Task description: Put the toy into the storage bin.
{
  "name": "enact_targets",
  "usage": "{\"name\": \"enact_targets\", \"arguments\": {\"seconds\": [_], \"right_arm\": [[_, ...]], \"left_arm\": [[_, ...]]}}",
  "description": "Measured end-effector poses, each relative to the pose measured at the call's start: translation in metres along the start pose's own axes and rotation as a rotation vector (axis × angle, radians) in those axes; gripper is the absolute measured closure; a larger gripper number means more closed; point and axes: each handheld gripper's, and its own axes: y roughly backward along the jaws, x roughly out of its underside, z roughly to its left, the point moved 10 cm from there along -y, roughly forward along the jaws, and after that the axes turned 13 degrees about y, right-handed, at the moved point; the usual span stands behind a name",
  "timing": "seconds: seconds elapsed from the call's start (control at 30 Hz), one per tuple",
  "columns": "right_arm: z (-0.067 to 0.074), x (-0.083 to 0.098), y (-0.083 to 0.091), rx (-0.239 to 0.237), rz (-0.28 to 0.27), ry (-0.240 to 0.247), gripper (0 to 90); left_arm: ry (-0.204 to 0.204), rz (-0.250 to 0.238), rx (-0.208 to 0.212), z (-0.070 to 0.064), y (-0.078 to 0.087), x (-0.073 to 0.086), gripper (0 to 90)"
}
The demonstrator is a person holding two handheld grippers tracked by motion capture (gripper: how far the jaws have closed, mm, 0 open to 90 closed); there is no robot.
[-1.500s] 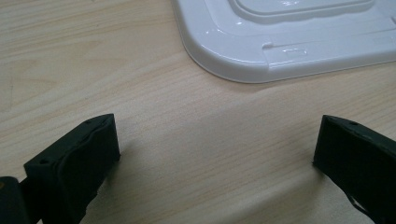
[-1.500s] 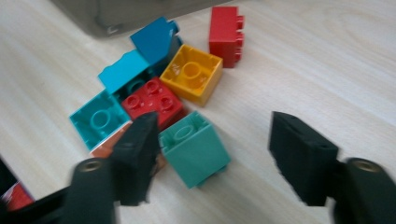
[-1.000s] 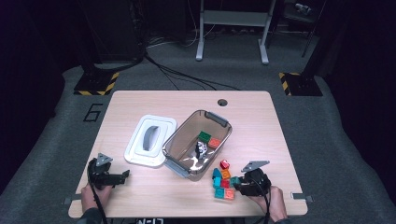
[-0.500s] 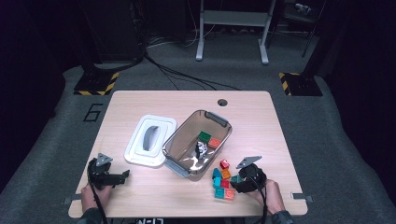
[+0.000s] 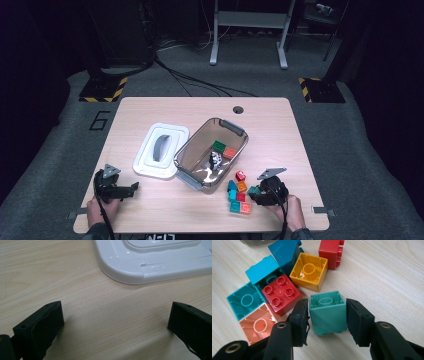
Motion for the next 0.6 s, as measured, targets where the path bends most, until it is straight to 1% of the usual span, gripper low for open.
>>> {"name": "enact_targets", "arguments": {"seconds": [0.1,0.2,0.23,0.27,0.3,0.33,0.37,0.4,0.43,0.5,0.53,0.57,0.6], "right_arm": [[0.0000,-0.0009,-0.0010,0.008,0.001,-0.010,56.6],[-0.0012,-0.0013,-0.0002,0.018,0.000,-0.003,58.4],[-0.0019,-0.0014,-0.0002,0.026,-0.001,-0.008,58.5],[-0.0015,-0.0015,0.0001,0.020,-0.003,-0.013,58.7],[-0.0027,-0.0016,0.0004,0.030,-0.008,-0.016,58.7],[-0.0031,-0.0014,0.0010,0.028,-0.010,-0.021,58.8],[-0.0030,-0.0015,0.0014,0.027,-0.012,-0.029,58.8],[-0.0045,-0.0020,0.0017,0.039,-0.019,-0.038,58.8],[-0.0051,-0.0022,0.0029,0.037,-0.024,-0.034,58.8],[-0.0065,-0.0031,0.0050,0.044,-0.031,-0.044,58.8],[-0.0084,-0.0041,0.0063,0.054,-0.039,-0.045,58.8],[-0.0082,-0.0045,0.0074,0.049,-0.041,-0.051,58.9],[-0.0099,-0.0058,0.0083,0.060,-0.048,-0.059,58.9]], "left_arm": [[0.001,0.000,0.002,-0.0002,-0.0001,0.0000,0.0],[-0.001,0.003,0.002,-0.0001,0.0001,0.0002,0.0],[-0.002,0.007,0.003,0.0000,0.0004,0.0004,0.0],[0.000,0.006,0.004,-0.0002,0.0003,0.0004,0.0],[0.000,0.003,0.002,-0.0001,0.0001,0.0002,0.0],[-0.001,0.001,0.000,0.0000,0.0001,0.0001,0.0],[-0.008,0.005,0.001,0.0005,0.0002,0.0004,0.0],[-0.010,0.011,0.001,0.0006,0.0007,0.0007,0.0],[-0.008,0.005,-0.001,0.0006,0.0003,0.0004,0.0],[-0.008,0.006,0.001,0.0005,0.0003,0.0004,0.0],[-0.010,0.010,0.000,0.0007,0.0007,0.0006,0.0],[-0.010,0.009,-0.001,0.0007,0.0006,0.0006,0.0],[-0.009,0.008,-0.002,0.0007,0.0005,0.0005,0.0]]}}
